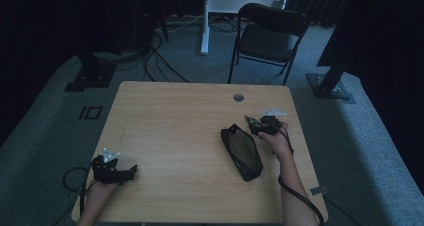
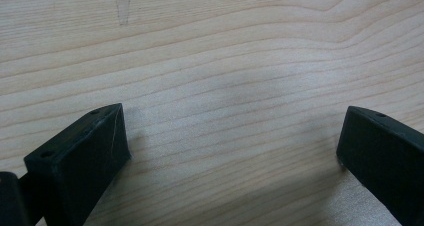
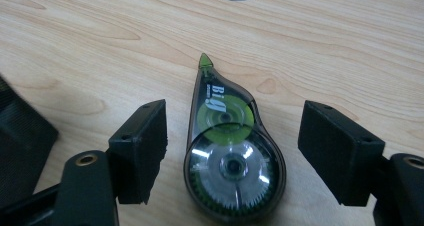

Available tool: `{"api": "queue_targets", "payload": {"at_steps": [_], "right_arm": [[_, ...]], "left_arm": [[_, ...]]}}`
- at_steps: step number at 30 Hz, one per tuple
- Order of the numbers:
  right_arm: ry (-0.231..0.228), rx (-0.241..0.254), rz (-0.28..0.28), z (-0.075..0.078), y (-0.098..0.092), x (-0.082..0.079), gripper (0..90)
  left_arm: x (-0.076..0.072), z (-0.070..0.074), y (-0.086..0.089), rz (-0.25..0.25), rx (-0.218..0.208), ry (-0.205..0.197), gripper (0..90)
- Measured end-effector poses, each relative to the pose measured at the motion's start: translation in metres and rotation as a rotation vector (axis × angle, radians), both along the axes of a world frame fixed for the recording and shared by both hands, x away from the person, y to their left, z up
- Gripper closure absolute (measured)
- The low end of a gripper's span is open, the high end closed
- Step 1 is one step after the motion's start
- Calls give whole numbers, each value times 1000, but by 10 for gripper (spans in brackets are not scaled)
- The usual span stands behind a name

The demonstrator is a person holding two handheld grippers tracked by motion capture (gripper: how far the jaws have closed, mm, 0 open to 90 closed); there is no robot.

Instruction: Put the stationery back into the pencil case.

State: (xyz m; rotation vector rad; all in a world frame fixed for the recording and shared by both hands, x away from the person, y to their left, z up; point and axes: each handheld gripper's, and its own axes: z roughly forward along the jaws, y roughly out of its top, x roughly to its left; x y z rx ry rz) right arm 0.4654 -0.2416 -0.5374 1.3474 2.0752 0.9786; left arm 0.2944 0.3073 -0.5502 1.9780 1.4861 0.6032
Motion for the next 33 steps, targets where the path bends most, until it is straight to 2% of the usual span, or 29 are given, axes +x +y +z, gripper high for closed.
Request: {"api": "queue_targets", "payload": {"at_steps": [3,10,13,16,17,19,21,26,28,31,33], "right_arm": [[10,-24,8,-2,3,4,278],[14,-36,9,-6,7,9,302],[30,-45,13,-10,7,11,314],[28,-29,10,-11,7,11,319],[34,-14,7,-12,7,11,353],[31,-15,8,-12,8,11,361],[35,-1,8,-11,8,11,427],[44,-6,-1,-10,11,9,441],[70,-22,-9,-7,13,8,458],[73,-40,-27,-5,12,8,476],[76,-33,-31,-3,11,7,483]], "left_arm": [[0,0,0,0,0,0,2],[0,0,0,0,0,0,2],[0,0,0,0,0,0,2],[0,0,0,0,0,0,2],[0,0,0,0,0,0,2],[0,0,0,0,0,0,2],[0,0,0,0,0,0,2],[0,0,0,0,0,0,2],[0,0,0,0,0,0,2],[0,0,0,0,0,0,2],[0,0,0,0,0,0,2]]}}
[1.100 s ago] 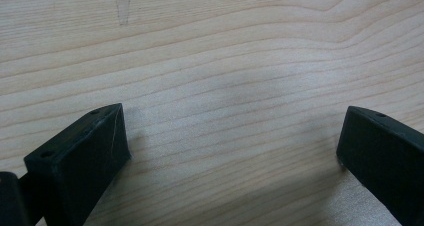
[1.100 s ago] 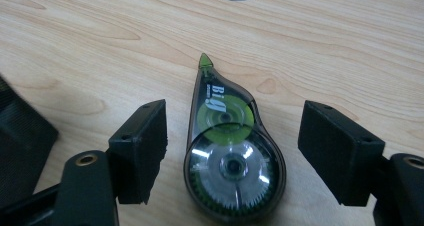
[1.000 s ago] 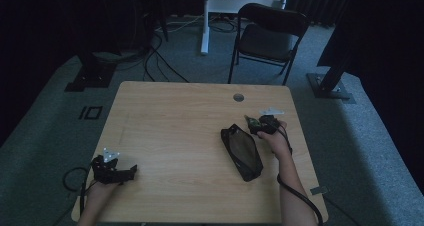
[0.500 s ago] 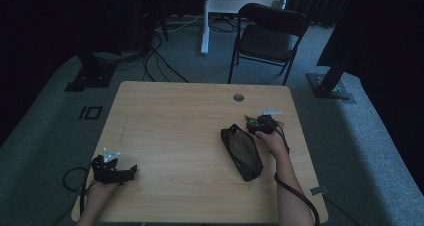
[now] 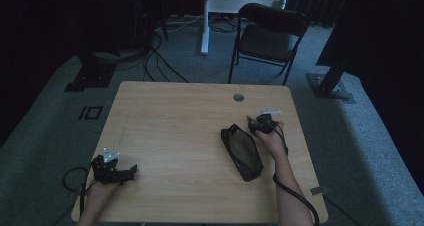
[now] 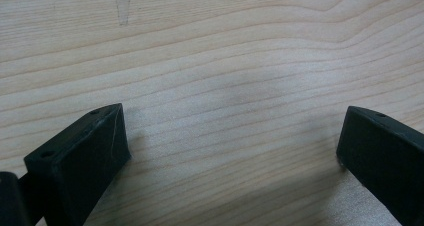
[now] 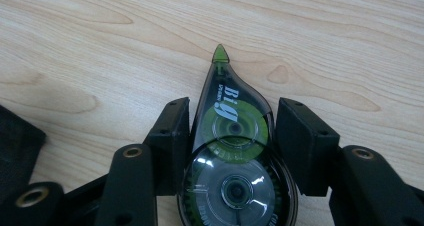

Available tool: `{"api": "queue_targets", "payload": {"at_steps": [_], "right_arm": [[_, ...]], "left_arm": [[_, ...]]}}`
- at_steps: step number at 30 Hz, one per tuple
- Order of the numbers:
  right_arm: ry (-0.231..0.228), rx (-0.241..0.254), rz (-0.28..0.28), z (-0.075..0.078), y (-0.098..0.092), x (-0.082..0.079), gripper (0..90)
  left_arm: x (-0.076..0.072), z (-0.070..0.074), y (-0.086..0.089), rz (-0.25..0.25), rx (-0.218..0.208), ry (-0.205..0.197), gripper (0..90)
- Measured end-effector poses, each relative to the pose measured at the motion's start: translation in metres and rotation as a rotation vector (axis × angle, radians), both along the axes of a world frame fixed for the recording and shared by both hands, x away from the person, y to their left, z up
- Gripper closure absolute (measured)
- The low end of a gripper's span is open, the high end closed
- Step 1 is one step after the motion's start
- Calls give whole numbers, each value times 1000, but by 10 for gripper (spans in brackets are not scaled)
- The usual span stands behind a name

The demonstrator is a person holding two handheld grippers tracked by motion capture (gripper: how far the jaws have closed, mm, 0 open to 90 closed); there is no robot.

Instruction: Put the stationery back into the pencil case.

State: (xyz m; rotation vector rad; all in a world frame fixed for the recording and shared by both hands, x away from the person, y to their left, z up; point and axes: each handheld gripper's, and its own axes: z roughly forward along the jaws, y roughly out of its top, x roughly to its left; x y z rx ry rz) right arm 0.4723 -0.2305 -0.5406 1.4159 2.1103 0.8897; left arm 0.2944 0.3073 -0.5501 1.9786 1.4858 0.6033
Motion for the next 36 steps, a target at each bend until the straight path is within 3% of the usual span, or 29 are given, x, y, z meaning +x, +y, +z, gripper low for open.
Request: {"api": "queue_targets", "payload": {"at_steps": [9,20,35,36], "right_arm": [[15,30,-8,12,-4,-6,490],[-16,30,-19,39,-8,-18,492],[-46,39,-43,69,-5,-50,493],[-63,37,-29,76,-2,-58,493]], "left_arm": [[0,0,0,0,0,0,2],[0,0,0,0,0,0,2],[0,0,0,0,0,0,2],[0,0,0,0,0,0,2]]}}
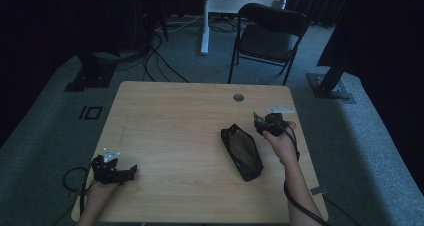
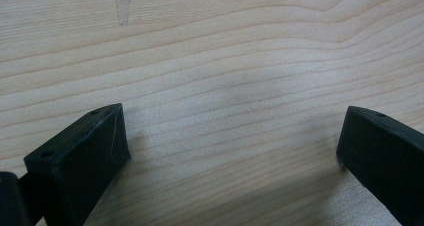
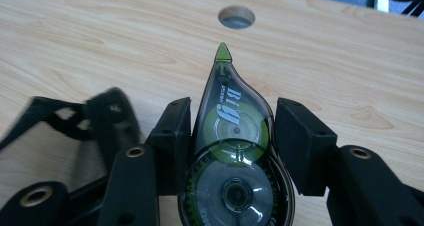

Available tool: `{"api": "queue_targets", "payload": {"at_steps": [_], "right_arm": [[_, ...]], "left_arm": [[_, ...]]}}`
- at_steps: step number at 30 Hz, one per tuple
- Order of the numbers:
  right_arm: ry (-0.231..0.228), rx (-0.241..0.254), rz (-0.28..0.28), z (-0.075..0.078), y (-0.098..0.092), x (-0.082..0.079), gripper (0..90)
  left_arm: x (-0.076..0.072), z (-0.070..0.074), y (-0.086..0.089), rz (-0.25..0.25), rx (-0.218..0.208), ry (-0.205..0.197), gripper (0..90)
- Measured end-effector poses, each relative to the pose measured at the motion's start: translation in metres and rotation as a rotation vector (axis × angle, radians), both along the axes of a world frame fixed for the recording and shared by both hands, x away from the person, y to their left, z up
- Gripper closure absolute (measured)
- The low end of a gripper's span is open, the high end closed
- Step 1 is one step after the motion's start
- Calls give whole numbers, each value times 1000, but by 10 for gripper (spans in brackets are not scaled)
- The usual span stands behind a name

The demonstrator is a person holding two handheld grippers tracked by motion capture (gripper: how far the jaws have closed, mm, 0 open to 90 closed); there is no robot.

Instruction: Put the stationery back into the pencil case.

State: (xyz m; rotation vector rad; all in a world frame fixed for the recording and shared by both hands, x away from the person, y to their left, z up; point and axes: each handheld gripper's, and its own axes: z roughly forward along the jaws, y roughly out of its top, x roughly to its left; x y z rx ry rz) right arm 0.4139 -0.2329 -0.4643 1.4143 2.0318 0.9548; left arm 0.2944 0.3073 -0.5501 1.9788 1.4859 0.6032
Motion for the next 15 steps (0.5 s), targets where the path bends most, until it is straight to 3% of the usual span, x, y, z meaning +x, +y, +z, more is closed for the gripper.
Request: {"api": "queue_targets", "payload": {"at_steps": [5,12,14,15], "right_arm": [[-31,19,15,11,5,-16,493],[-24,33,44,18,17,-34,493],[-24,17,47,19,20,-38,493],[-25,35,48,19,20,-40,493]], "left_arm": [[0,0,0,0,0,0,2],[0,0,0,0,0,0,2],[0,0,0,0,0,0,2],[0,0,0,0,0,0,2]]}}
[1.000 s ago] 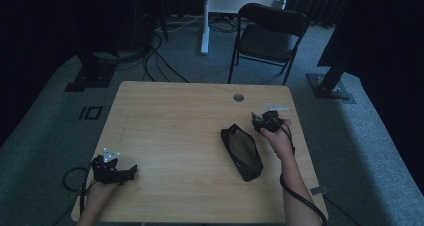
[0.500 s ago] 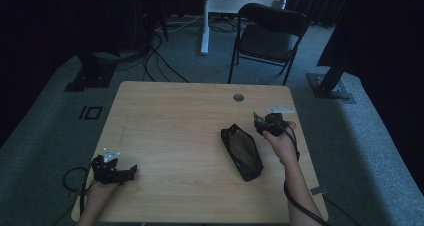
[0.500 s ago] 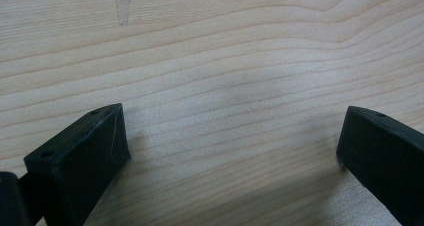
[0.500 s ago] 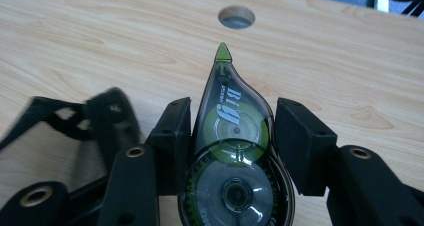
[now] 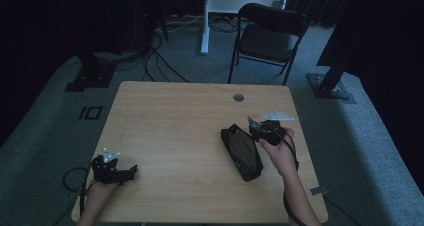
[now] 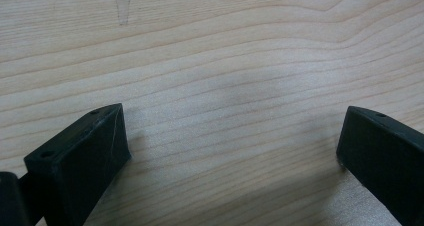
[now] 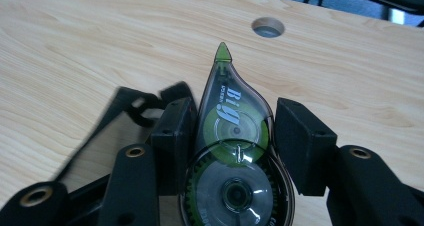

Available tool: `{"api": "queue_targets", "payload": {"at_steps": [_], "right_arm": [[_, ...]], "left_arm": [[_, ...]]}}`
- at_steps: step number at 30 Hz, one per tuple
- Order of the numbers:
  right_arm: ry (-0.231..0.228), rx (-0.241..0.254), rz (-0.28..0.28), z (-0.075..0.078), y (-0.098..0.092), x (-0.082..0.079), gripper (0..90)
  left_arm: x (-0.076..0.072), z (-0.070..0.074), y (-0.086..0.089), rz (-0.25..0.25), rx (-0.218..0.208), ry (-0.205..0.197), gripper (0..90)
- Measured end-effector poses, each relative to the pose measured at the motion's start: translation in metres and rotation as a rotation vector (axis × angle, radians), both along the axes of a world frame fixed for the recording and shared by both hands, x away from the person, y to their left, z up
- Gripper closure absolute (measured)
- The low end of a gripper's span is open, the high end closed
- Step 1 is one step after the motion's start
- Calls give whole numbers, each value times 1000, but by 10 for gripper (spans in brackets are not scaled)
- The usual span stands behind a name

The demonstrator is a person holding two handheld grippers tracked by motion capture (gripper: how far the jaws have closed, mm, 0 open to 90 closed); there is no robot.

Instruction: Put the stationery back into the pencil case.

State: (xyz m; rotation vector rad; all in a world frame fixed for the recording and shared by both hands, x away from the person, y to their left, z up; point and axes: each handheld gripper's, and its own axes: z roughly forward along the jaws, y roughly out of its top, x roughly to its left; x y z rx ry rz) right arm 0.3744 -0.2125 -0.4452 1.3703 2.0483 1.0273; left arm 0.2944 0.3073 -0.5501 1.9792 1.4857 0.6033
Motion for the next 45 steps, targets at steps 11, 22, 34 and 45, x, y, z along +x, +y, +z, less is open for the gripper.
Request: {"api": "queue_targets", "payload": {"at_steps": [11,22,34,45], "right_arm": [[19,29,48,1,21,-18,493],[89,36,78,-14,37,-21,494],[137,-8,78,-23,45,-19,494],[199,-61,72,-33,48,-12,494]], "left_arm": [[0,0,0,0,0,0,2],[0,0,0,0,0,0,2],[0,0,0,0,0,0,2],[0,0,0,-1,0,0,2]]}}
